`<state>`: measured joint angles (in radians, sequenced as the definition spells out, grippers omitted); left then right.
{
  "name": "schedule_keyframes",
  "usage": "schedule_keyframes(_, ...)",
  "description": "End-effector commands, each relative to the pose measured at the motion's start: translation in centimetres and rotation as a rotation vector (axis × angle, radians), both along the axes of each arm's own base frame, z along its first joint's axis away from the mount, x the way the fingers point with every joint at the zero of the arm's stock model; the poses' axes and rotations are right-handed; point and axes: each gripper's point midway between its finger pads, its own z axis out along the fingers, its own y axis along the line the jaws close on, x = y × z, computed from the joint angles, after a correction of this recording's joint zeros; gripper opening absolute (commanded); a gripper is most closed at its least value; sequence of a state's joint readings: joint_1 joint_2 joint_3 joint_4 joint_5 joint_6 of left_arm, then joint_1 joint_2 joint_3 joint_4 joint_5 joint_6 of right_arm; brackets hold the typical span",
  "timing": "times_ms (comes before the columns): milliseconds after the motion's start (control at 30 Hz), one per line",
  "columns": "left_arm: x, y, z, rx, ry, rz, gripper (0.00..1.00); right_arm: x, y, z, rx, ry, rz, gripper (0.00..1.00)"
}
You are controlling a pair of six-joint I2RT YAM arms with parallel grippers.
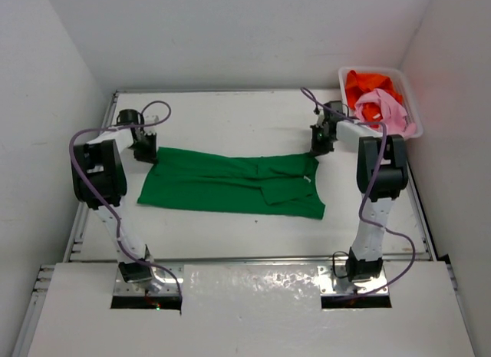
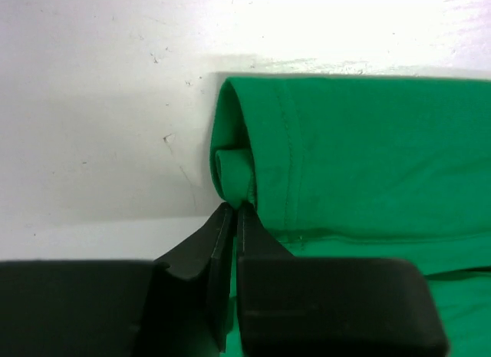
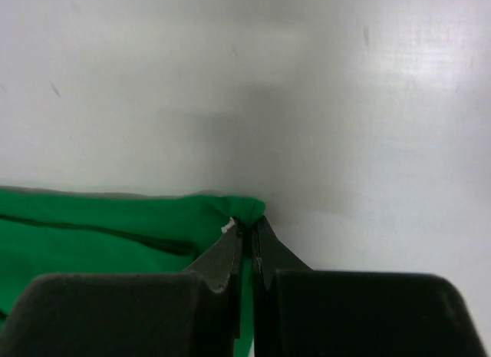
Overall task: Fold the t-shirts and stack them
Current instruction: Rotate the tshirt 90 degrees
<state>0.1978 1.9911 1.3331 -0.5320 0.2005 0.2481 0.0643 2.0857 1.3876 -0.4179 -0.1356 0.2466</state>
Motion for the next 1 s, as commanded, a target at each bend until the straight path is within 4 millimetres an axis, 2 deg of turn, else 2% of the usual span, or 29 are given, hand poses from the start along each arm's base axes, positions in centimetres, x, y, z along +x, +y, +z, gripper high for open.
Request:
schedule_keyframes(0,-2.8,0.3,-1.2,0.016,0.072,-0.033,0.00,4.3,0.9,0.3,0.008,-0.086,0.001,0.00)
schedule_keyframes(67,-4.0,0.7,-1.2,0.038,0.084,-0.049,0.00,6.2,1.1,-0.2,0.016,-0.102,-0.017,0.00)
schedule_keyframes(100,-4.4,0.8,-1.2,0.043,0.091,-0.055,0.00,8.4,1.5,0.2,0.026,-0.141,-0.021,0.00)
schedule_keyframes(133,-5.2,0.8,-1.6,0.042,0.109,-0.063,0.00,9.7,1.8,0.4,0.034,-0.164,-0.022,0.00)
schedule_keyframes(167,-5.5,1.0,-1.4,0.053,0.105,-0.075,0.00,12.5,2.6,2.5,0.044,-0.239,-0.018,0.00)
schedule_keyframes(200,-6.5,0.9,-1.9,0.052,0.125,-0.084,0.00,13.7,3.0,2.5,0.047,-0.260,-0.013,0.00)
schedule_keyframes(233,-6.8,1.0,-1.7,0.068,0.125,-0.100,0.00,15.8,3.6,2.6,0.053,-0.301,-0.010,0.00)
schedule_keyframes(300,-8.2,1.0,-2.2,0.075,0.155,-0.106,0.00,17.9,4.3,2.5,0.054,-0.344,-0.019,0.00)
schedule_keyframes(333,-8.6,1.1,-2.0,0.084,0.156,-0.107,0.00,18.6,4.5,0.6,0.065,-0.333,-0.041,0.00)
schedule_keyframes(367,-9.0,1.1,-2.0,0.084,0.162,-0.114,0.00,20.0,4.7,1.5,0.079,-0.375,-0.054,0.00)
schedule_keyframes(467,-11.2,0.5,-2.1,0.074,0.195,-0.140,0.00,22.4,5.5,1.0,0.122,-0.457,-0.063,0.06)
schedule_keyframes(500,-11.7,0.4,-2.1,0.073,0.204,-0.152,0.00,22.8,5.6,0.9,0.129,-0.469,-0.068,0.10)
schedule_keyframes(533,-12.7,0.3,-1.9,0.073,0.223,-0.175,0.00,23.2,5.7,0.9,0.141,-0.478,-0.074,0.23)
schedule_keyframes(600,-14.4,-0.1,-2.2,0.061,0.258,-0.207,0.00,24.1,6.2,1.8,0.165,-0.510,-0.074,0.35)
schedule_keyframes(633,-14.9,-0.3,-1.8,0.061,0.254,-0.236,0.00,24.5,6.3,3.3,0.175,-0.538,-0.071,0.47)
schedule_keyframes(667,-15.1,-0.4,-1.5,0.061,0.250,-0.244,0.01,24.6,6.3,4.1,0.178,-0.552,-0.072,0.50)
schedule_keyframes(700,-15.2,-0.4,-1.1,0.061,0.246,-0.260,0.07,24.8,6.3,5.5,0.180,-0.583,-0.069,0.53)
schedule_keyframes(733,-15.2,-0.6,-0.2,0.056,0.236,-0.289,0.25,24.9,6.2,6.8,0.171,-0.608,-0.061,0.56)
schedule_keyframes(767,-14.9,-0.5,0.5,0.058,0.219,-0.298,0.32,25.0,6.0,9.7,0.167,-0.649,-0.058,0.60)
schedule_keyframes(800,-13.9,-0.4,2.2,0.065,0.174,-0.318,0.43,25.0,5.5,11.2,0.150,-0.670,-0.055,0.61)
schedule_keyframes(833,-13.2,-0.4,3.2,0.060,0.145,-0.328,0.45,24.9,5.4,12.7,0.144,-0.687,-0.056,0.61)
schedule_keyframes(867,-11.2,-0.2,5.4,0.069,0.074,-0.339,0.46,24.3,5.0,13.5,0.132,-0.676,-0.062,0.61)
schedule_keyframes(900,-11.0,-0.1,6.7,0.054,0.052,-0.342,0.47,23.7,4.5,17.4,0.115,-0.721,-0.076,0.61)
schedule_keyframes(933,-10.0,-0.7,8.0,0.012,-0.004,-0.374,0.49,22.9,4.1,18.6,0.098,-0.723,-0.081,0.61)
schedule_keyframes(967,-8.5,-0.1,10.0,0.010,-0.070,-0.364,0.51,21.1,3.7,17.0,0.076,-0.658,-0.087,0.61)
